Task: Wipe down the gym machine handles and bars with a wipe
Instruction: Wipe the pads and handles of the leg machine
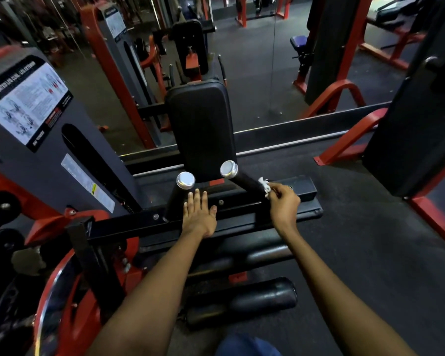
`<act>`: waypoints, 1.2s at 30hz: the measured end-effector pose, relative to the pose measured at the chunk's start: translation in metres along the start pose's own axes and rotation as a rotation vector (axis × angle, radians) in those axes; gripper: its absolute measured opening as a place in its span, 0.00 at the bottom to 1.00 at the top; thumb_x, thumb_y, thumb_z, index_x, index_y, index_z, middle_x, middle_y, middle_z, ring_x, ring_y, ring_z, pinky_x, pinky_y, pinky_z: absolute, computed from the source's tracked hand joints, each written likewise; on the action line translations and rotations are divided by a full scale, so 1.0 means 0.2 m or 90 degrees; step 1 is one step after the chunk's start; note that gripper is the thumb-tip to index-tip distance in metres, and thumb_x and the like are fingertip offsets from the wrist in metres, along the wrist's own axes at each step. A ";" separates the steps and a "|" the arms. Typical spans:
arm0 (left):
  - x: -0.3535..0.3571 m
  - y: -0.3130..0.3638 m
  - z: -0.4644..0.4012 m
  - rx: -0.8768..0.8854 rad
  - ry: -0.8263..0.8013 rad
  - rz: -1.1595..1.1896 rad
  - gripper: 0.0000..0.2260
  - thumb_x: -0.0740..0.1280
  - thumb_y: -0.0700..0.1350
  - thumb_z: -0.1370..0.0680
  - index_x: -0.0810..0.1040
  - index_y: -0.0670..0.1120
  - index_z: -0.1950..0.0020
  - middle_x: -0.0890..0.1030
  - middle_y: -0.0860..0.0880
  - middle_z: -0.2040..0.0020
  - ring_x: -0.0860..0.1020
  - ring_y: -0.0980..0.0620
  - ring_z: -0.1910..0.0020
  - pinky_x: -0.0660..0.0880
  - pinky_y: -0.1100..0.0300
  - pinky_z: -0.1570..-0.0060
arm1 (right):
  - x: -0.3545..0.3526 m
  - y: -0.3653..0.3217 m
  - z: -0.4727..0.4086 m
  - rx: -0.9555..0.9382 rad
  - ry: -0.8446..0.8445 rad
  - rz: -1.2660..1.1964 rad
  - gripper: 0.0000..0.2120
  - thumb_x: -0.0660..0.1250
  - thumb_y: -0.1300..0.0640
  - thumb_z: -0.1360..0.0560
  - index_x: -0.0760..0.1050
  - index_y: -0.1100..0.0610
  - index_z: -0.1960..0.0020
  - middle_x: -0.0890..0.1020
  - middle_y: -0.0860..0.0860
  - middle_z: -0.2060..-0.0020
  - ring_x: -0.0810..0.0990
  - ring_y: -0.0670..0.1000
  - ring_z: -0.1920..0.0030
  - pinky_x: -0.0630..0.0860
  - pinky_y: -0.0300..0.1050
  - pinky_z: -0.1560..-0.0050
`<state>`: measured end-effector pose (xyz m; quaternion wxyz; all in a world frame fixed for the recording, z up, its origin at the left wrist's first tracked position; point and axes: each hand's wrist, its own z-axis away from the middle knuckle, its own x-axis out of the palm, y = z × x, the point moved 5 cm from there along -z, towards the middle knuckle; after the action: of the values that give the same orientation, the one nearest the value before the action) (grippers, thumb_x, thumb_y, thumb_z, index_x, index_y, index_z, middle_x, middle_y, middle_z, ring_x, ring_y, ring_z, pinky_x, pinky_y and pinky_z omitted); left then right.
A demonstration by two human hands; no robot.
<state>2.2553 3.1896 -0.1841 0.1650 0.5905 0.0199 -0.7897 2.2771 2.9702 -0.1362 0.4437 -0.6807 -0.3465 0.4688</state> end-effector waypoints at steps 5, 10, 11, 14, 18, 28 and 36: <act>0.00 0.00 0.00 0.000 0.004 -0.006 0.26 0.44 0.52 0.15 0.40 0.44 0.21 0.36 0.46 0.21 0.34 0.47 0.23 0.36 0.51 0.26 | 0.03 -0.41 0.00 -0.197 -0.098 -0.099 0.08 0.67 0.66 0.27 0.82 0.61 0.50 0.82 0.48 0.57 0.78 0.38 0.55 0.70 0.25 0.53; 0.00 0.00 0.00 -0.001 0.001 -0.008 0.26 0.44 0.52 0.15 0.39 0.44 0.21 0.35 0.46 0.21 0.33 0.47 0.23 0.36 0.50 0.26 | 0.02 -0.11 -0.12 -0.136 -0.132 0.045 0.08 0.68 0.69 0.29 0.82 0.63 0.52 0.82 0.53 0.59 0.79 0.39 0.57 0.72 0.36 0.54; 0.00 0.00 -0.01 -0.001 0.002 -0.007 0.26 0.44 0.52 0.15 0.39 0.44 0.21 0.35 0.46 0.21 0.33 0.47 0.23 0.36 0.50 0.26 | 0.02 -0.03 -0.16 -0.078 -0.159 0.113 0.09 0.66 0.69 0.28 0.82 0.63 0.51 0.83 0.57 0.57 0.81 0.47 0.54 0.74 0.42 0.53; 0.00 0.00 0.00 0.001 0.004 -0.015 0.26 0.43 0.52 0.15 0.39 0.44 0.21 0.35 0.46 0.21 0.33 0.47 0.23 0.36 0.50 0.26 | 0.05 -0.04 -0.21 -0.019 -0.234 0.193 0.11 0.64 0.67 0.27 0.82 0.61 0.50 0.84 0.59 0.56 0.81 0.54 0.51 0.74 0.42 0.53; 0.00 0.00 0.00 0.001 0.007 -0.014 0.26 0.44 0.52 0.15 0.39 0.44 0.21 0.36 0.46 0.21 0.34 0.47 0.23 0.36 0.51 0.26 | 0.09 -0.38 -0.17 -0.128 -0.276 -0.027 0.11 0.64 0.68 0.28 0.83 0.56 0.54 0.84 0.51 0.61 0.80 0.45 0.59 0.72 0.31 0.59; 0.00 0.00 0.00 0.003 0.013 -0.017 0.26 0.44 0.53 0.15 0.40 0.44 0.21 0.36 0.46 0.21 0.34 0.47 0.23 0.37 0.51 0.25 | 0.19 -0.10 -0.37 -0.120 -0.523 0.382 0.13 0.59 0.70 0.26 0.80 0.62 0.50 0.81 0.56 0.58 0.79 0.52 0.56 0.69 0.40 0.58; 0.00 -0.01 -0.01 0.001 0.010 -0.025 0.26 0.43 0.53 0.15 0.39 0.44 0.21 0.36 0.46 0.21 0.34 0.47 0.23 0.37 0.51 0.26 | 0.30 -0.43 -0.31 -0.171 -0.724 0.101 0.13 0.60 0.72 0.26 0.81 0.60 0.53 0.83 0.51 0.59 0.79 0.41 0.60 0.73 0.33 0.53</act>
<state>2.2565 3.1909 -0.1851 0.1485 0.5965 0.0322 -0.7881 2.3490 3.0373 -0.0652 0.0614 -0.3965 -0.5342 0.7441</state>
